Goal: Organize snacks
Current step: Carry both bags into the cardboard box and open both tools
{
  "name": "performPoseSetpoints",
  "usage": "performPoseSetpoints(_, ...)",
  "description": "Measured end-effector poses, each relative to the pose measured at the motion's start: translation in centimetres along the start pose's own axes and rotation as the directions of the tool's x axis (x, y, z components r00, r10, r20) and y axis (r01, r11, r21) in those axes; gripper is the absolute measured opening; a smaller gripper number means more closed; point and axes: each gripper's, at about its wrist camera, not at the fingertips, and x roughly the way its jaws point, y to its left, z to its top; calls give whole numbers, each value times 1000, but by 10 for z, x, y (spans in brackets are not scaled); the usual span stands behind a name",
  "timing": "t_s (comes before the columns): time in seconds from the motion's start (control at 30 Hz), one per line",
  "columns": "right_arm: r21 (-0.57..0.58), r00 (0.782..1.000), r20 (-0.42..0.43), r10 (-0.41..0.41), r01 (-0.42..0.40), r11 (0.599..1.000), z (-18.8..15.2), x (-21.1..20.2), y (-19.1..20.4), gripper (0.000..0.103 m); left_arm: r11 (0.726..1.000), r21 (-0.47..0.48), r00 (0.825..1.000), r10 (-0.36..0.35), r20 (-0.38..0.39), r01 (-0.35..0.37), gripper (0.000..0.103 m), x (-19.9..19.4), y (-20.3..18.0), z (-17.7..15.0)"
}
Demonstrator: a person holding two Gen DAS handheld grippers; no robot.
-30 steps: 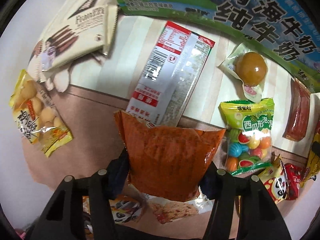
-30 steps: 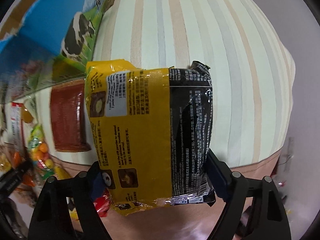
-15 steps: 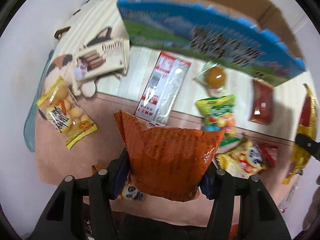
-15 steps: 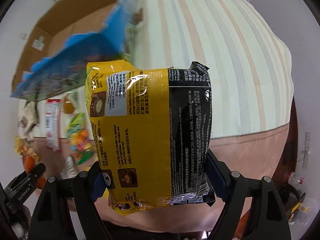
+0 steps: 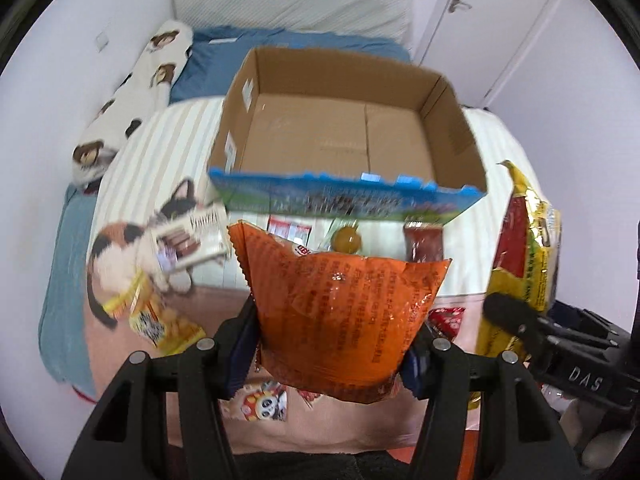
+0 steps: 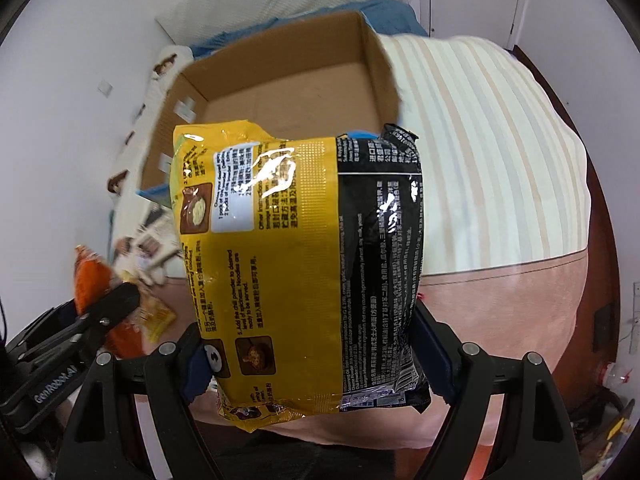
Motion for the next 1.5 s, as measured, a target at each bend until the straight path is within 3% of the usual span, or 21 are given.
performPoseSetpoints(0.3, 33, 996, 85, 30, -33, 999, 20, -40, 54, 86, 997, 67, 999, -38, 17, 37, 57, 24, 20, 48)
performPoseSetpoints(0.47, 41, 993, 119, 12, -17, 999, 48, -53, 58, 86, 997, 70, 999, -28, 28, 26, 57, 36, 27, 81)
performPoseSetpoints(0.67, 34, 990, 136, -27, 23, 999, 102, -38, 54, 86, 999, 46, 1000, -16, 17, 15, 57, 60, 29, 129)
performPoseSetpoints(0.87, 9, 994, 91, -60, 60, 998, 165, 3, 47, 86, 999, -15, 996, -46, -76, 45, 57, 108, 33, 189)
performPoseSetpoints(1.03, -8, 996, 0, -85, 85, 996, 209, 61, 41, 86, 994, -85, 981, -78, -180, 63, 57, 163, 38, 228)
performPoseSetpoints(1.13, -18, 993, -58, -101, 100, 995, 227, 98, 37, 86, 992, -108, 961, -90, -262, 64, 57, 201, 37, 243)
performPoseSetpoints(1.3, -36, 980, -146, -136, 132, 991, 241, 149, 31, 86, 991, -126, 922, -81, -378, 35, 57, 259, 34, 252)
performPoseSetpoints(1.5, -61, 963, -198, -184, 175, 983, 253, 188, 26, 86, 994, -107, 892, -54, -449, 6, 57, 297, 28, 254)
